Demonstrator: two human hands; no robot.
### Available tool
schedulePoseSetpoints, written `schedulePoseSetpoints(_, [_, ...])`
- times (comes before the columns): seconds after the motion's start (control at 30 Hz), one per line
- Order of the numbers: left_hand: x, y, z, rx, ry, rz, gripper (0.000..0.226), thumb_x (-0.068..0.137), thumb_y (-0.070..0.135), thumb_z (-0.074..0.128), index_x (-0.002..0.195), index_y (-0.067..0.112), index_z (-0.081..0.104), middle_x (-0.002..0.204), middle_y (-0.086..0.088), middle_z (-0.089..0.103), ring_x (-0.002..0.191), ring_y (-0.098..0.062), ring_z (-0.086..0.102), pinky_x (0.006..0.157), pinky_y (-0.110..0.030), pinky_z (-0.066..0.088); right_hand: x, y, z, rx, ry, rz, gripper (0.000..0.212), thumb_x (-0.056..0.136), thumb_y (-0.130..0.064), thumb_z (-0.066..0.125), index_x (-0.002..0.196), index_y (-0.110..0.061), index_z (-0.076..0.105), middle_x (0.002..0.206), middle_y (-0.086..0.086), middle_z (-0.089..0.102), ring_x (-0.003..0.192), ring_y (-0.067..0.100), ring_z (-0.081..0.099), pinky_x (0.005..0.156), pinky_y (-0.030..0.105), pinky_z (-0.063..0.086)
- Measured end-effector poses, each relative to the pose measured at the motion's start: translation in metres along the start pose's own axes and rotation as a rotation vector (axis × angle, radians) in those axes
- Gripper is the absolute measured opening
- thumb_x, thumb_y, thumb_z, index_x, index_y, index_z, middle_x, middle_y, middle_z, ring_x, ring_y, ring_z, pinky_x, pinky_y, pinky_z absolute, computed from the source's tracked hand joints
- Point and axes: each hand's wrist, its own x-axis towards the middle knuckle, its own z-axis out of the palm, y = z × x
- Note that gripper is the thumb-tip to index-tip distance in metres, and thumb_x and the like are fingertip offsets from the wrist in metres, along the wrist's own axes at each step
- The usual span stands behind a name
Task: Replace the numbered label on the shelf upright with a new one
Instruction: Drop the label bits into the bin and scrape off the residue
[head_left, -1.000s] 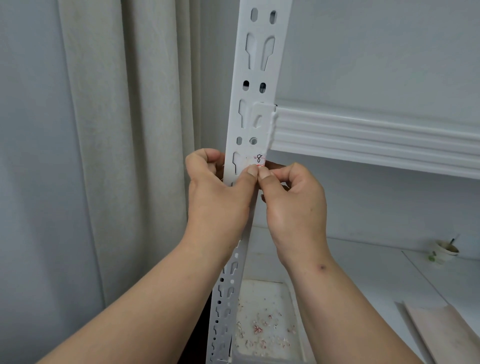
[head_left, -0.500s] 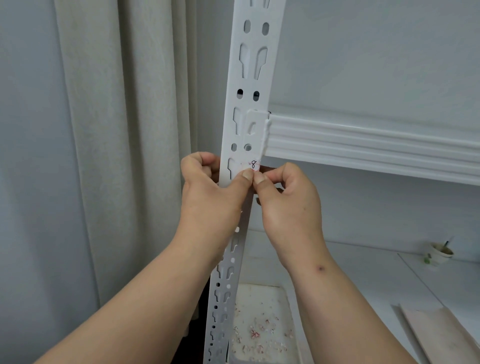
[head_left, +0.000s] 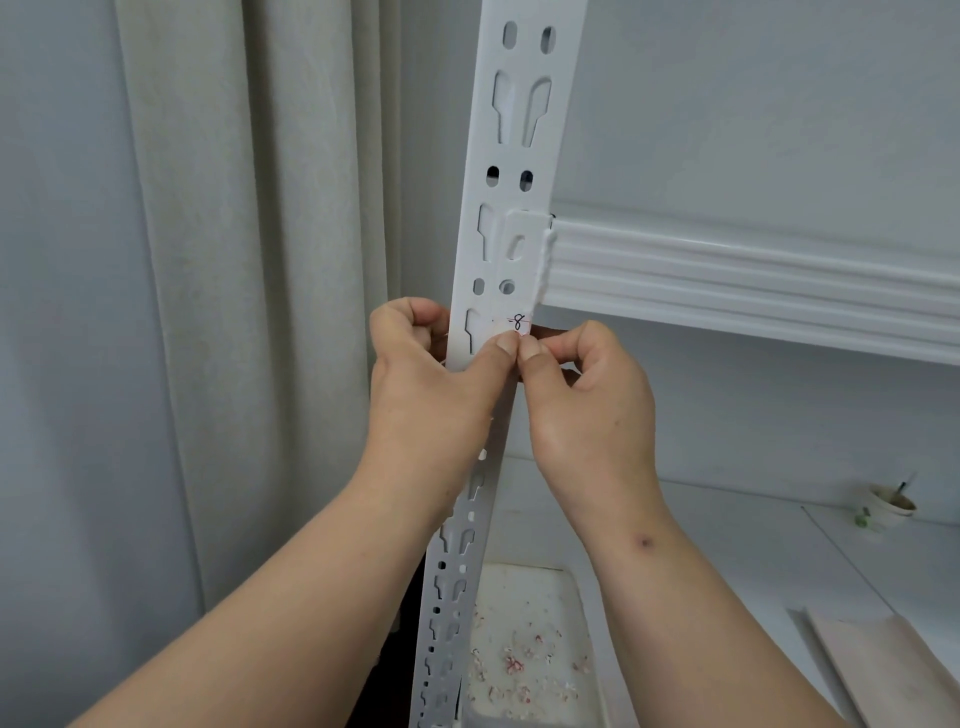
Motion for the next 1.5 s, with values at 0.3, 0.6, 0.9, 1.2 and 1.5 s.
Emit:
schedulePoseSetpoints(0.3, [0.001,0.004,0.000,0.006,0.007,-0.008,0.052,0.062,0.050,0.073,0.101,0.037,0.041,0.114,-0.002,0.064,0.108,-0.021,0.063,0.093,-0.046,0.052,0.003,-0.003,-0.002,-0.042,-0.031,0.004,0.020,0.090,-0.032,0.061,0.074,-0.021,0.054,0.073,-0.008,0.065,0.067,0.004,0.058,0.055,0.009,0.041])
schedulePoseSetpoints(0.6, [-0.003,0.003,-0.009,-0.087,-0.053,-0.028,0.041,0.088,0.011,0.067,0.121,0.025,0.047,0.121,0.004,0.066,0.112,-0.011,0.063,0.084,-0.027,0.054,-0.006,-0.006,-0.003,-0.061,0.025,-0.042,0.010,0.088,-0.034,0.062,0.081,-0.028,0.058,0.081,-0.013,0.067,0.068,-0.001,0.061,0.060,0.014,0.043])
schedulePoseSetpoints(0.9, [-0.012,0.013,-0.006,0.102,-0.029,0.056,0.028,0.093,0.017,0.061,0.116,0.029,0.051,0.113,0.014,0.067,0.093,0.003,0.066,0.089,-0.029,0.053,-0.005,-0.012,0.002,-0.437,0.145,-0.241,0.019,0.087,-0.038,0.055,0.083,-0.022,0.066,0.080,-0.006,0.068,0.077,0.018,0.064,0.069,0.034,0.050])
schedulePoseSetpoints(1.2, [-0.010,0.019,-0.006,0.213,-0.031,0.062,0.020,0.093,0.021,0.059,0.107,0.030,0.047,0.097,0.019,0.066,0.082,0.014,0.058,0.061,-0.006,0.045,-0.005,-0.013,0.008,-0.584,0.249,-0.441,0.024,0.084,-0.024,0.054,0.064,-0.011,0.053,0.060,0.006,0.059,0.050,0.032,0.051,0.050,0.029,0.034])
schedulePoseSetpoints(1.5, [-0.009,0.018,-0.009,0.198,-0.062,0.046,0.020,0.094,0.021,0.058,0.108,0.029,0.047,0.097,0.020,0.062,0.084,0.018,0.055,0.058,-0.001,0.041,-0.002,-0.009,0.010,-0.630,0.322,-0.553,0.025,0.080,-0.024,0.046,0.060,-0.009,0.050,0.051,0.006,0.054,0.040,0.031,0.047,0.048,0.026,0.029])
